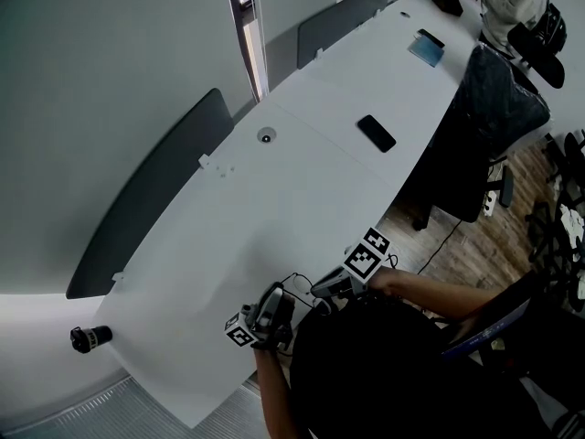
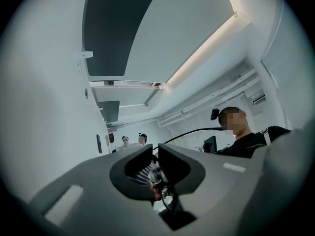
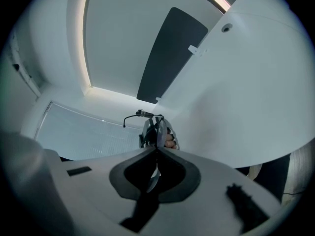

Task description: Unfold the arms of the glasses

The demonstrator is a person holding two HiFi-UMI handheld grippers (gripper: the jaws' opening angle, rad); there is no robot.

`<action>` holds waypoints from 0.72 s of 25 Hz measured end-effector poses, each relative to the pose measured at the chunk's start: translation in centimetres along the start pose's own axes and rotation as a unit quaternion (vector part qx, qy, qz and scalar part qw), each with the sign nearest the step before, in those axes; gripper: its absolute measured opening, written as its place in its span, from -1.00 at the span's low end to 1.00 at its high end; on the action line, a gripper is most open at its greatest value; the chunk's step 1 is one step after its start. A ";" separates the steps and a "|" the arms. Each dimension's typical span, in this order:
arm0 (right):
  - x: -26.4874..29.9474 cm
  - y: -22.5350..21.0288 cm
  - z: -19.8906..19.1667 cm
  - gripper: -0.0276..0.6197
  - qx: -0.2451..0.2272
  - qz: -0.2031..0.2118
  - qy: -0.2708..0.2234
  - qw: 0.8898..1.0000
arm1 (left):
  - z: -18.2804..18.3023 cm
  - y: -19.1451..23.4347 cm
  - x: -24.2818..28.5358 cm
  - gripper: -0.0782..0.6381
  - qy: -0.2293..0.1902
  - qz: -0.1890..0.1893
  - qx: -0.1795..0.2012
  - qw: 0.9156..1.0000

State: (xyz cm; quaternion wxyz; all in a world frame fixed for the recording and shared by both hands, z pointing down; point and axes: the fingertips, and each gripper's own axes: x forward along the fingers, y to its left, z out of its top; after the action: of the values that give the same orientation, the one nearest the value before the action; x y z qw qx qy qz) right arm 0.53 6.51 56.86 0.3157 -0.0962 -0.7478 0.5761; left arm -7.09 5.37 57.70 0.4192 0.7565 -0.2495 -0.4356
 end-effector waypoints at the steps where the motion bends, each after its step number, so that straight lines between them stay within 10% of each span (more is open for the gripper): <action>1: -0.1 -0.1 0.1 -0.86 0.001 -0.002 -0.003 1.000 | 0.1 -0.2 0.0 -0.67 0.000 0.003 0.004 1.000; 18: -1.7 -1.9 2.1 -0.86 0.018 -0.021 -0.050 0.998 | 1.4 -4.4 -1.2 -0.69 0.006 0.013 0.074 0.997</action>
State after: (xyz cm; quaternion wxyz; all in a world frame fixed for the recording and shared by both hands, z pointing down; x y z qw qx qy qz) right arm 1.10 3.36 57.72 0.2914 -0.0460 -0.7539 0.5870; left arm -8.84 7.94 54.11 0.3690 0.7848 -0.2883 -0.4061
